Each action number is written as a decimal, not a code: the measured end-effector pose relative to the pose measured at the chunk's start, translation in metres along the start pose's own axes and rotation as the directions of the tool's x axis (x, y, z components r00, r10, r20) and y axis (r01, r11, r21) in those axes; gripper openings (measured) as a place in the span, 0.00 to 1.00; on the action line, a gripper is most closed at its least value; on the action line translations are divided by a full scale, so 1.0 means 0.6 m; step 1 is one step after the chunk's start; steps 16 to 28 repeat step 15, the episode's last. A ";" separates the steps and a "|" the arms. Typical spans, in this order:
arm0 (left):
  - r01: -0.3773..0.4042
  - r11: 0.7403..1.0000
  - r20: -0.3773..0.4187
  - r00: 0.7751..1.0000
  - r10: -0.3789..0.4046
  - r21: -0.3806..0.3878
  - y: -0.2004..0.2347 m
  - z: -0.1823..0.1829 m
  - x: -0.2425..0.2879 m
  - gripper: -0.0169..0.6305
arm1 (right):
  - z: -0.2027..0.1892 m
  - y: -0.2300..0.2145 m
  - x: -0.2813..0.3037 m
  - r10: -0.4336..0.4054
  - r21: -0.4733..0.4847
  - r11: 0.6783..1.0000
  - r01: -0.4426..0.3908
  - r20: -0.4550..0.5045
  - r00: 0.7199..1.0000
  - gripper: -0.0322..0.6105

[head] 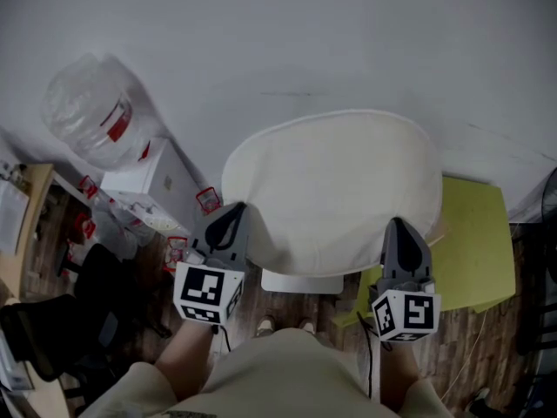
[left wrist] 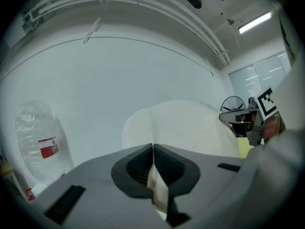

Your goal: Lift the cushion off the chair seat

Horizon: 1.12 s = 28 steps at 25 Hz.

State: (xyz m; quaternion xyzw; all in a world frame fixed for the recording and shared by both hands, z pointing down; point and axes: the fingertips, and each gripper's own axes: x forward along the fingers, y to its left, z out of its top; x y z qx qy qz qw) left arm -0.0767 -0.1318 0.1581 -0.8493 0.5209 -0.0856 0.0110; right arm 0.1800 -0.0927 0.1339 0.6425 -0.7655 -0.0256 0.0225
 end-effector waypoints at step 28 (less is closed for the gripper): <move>0.004 1.000 0.001 1.000 -0.004 -0.012 -0.009 0.003 -0.003 0.06 | -0.003 -0.011 0.002 0.001 -0.009 1.000 -0.001 -0.002 1.000 0.09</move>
